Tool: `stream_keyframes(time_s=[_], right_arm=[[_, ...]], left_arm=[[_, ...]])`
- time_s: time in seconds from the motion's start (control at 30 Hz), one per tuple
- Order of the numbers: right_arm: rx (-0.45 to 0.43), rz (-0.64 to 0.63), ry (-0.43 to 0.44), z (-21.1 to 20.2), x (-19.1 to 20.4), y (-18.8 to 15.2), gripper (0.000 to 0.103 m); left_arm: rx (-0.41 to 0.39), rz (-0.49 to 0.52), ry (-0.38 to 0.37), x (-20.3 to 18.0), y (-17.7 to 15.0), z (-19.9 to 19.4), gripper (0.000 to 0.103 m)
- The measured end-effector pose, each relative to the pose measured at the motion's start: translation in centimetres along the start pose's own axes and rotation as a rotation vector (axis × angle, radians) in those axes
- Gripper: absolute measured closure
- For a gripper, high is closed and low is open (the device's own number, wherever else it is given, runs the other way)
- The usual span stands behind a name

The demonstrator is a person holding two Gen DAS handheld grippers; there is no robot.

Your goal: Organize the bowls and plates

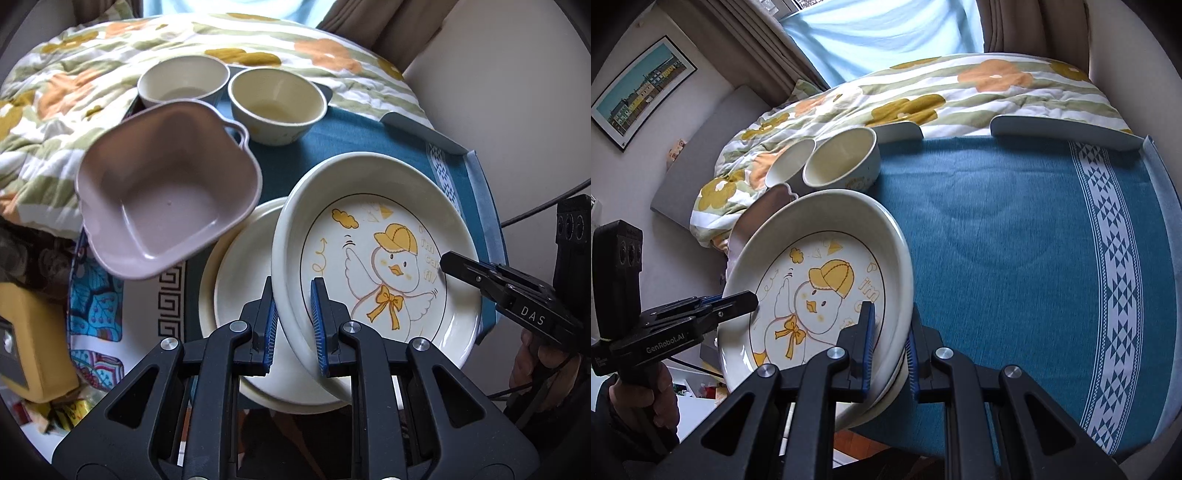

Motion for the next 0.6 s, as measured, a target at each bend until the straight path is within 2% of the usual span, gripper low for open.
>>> stream_keyframes(time_s=[0.3,0.6], right_arm=[[0.039,-0.025,-0.022,1.7,-0.3,-2.0,0.088],[0.047,-0.057,-0.032,2.2,-0.3,-2.3,0.088]], left_arm=[[0.057,-0.051,-0.013,1.4,-3.2,2.6,0.088],[0.073,-0.024,0.031,1.8,-3.4,3.5,0.088]])
Point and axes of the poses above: each gripper's, at about its wrist camera, not at the fingertips, and z roughly the way its jaws point, x to its left, y to its top, the point moved 9 cm from there along z, roughly the way its jaws point, and after that the axes turned 8 degrees about -x, right-handed, at the moved point
